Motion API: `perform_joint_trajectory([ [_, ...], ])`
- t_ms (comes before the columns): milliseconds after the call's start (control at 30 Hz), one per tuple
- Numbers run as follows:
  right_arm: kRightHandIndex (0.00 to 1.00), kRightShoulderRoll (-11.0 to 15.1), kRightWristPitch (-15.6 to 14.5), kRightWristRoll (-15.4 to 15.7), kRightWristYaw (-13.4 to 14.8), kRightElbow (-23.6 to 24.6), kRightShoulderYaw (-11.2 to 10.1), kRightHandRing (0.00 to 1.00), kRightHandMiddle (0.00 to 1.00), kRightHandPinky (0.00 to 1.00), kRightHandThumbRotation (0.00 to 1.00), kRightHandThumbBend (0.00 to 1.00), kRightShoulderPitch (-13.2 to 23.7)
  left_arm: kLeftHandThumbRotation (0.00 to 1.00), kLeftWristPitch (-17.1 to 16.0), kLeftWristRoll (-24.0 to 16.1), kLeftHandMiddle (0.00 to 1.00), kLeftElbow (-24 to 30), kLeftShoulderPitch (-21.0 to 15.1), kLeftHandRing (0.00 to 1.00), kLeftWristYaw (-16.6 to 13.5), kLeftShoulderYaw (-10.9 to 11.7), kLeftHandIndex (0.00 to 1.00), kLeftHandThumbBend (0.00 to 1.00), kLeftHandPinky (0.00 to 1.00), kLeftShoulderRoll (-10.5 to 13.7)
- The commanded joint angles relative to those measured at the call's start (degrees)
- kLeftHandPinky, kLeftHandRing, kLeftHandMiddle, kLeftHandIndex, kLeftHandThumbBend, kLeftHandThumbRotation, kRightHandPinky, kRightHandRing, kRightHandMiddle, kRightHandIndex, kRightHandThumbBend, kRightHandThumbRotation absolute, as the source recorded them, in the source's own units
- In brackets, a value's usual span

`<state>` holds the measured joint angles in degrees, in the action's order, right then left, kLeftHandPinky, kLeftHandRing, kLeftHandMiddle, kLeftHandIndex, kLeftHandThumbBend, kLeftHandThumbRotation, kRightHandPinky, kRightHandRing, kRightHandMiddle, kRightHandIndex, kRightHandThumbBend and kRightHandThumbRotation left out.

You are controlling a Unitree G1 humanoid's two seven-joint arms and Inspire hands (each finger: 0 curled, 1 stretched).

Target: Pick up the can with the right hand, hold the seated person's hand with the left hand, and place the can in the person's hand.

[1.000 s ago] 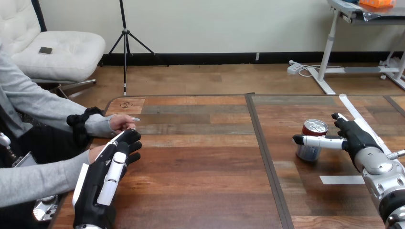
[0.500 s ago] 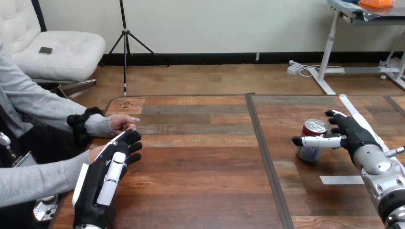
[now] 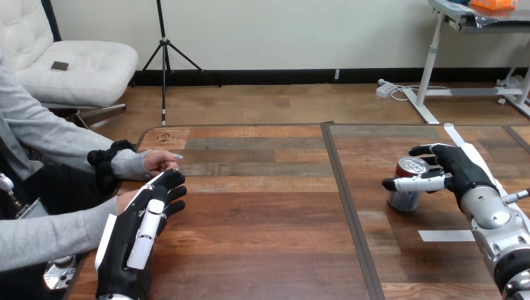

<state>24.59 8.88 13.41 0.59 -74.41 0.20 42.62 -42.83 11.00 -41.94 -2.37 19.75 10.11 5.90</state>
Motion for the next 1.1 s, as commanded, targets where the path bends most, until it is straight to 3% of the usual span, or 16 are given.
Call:
perform_joint_trajectory([
  [0, 0.63, -1.0, 1.8, -0.1, 1.8, 1.2, 0.1, 0.61, 0.63, 0.55, 0.0, 0.8, 1.5, 0.85, -0.4, 0.6, 0.83, 1.7, -2.5, 0.83, 0.5, 0.2, 0.8, 0.53, 0.81, 0.8],
  [333, 0.56, -0.9, 1.8, 1.1, 3.4, 1.2, 1.2, 0.57, 0.59, 0.5, 0.0, 0.75, 1.6, 0.85, -0.5, 0.6, 0.83, 1.8, -2.3, 0.83, 0.6, 0.3, 0.79, 0.5, 0.8, 0.7],
  [1067, 0.46, -0.8, 3.9, 0.4, 4.9, 1.4, 0.8, 0.41, 0.46, 0.36, 0.0, 0.74, 1.3, 0.85, -0.8, -0.4, 0.81, 1.6, -2.5, 0.82, -0.7, 0.2, 0.76, 0.52, 0.77, 0.9],
])
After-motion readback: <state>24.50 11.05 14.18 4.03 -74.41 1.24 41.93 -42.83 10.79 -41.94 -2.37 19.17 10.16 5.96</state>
